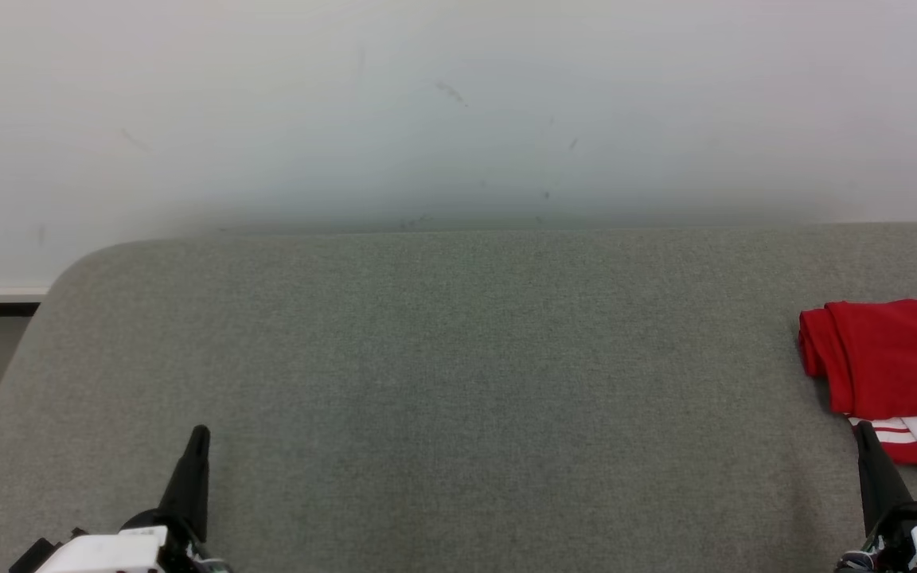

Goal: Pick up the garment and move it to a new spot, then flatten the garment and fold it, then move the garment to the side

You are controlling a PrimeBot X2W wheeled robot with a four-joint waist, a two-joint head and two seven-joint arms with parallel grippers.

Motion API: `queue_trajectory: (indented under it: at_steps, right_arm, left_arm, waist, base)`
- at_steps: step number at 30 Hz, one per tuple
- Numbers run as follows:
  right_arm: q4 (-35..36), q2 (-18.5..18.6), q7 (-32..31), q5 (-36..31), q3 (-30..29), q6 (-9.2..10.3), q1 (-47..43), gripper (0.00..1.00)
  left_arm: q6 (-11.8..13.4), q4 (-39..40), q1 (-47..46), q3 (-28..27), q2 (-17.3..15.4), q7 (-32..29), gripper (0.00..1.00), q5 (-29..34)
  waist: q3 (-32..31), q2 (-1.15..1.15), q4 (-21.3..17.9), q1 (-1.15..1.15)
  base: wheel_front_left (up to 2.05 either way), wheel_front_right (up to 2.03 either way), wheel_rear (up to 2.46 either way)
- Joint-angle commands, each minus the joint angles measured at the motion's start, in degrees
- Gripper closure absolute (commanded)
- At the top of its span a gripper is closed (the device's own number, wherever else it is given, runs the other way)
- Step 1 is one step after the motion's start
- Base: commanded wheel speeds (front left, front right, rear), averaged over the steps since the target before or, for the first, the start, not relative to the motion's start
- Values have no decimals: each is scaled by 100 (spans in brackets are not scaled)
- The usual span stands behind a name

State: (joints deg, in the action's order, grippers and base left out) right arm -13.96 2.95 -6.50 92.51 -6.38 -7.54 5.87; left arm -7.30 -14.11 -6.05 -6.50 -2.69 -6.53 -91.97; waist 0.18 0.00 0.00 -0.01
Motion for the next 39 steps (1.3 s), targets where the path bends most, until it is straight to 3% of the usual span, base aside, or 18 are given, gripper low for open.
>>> queue_trajectory:
  at_steps: [1,39]
  right_arm:
    - [-14,1,-13,-5,-25,10,66,100]
    - [-15,-3,-22,-15,-32,10,66,100]
  left_arm:
    - [-38,7,-42,-15,-36,-23,100,-80]
    - [-38,8,-42,-14,-36,-22,100,-81]
  waist:
    - [0,0,0,1]
    - [0,0,0,1]
  base:
    - [0,0,0]
    - [0,0,0]
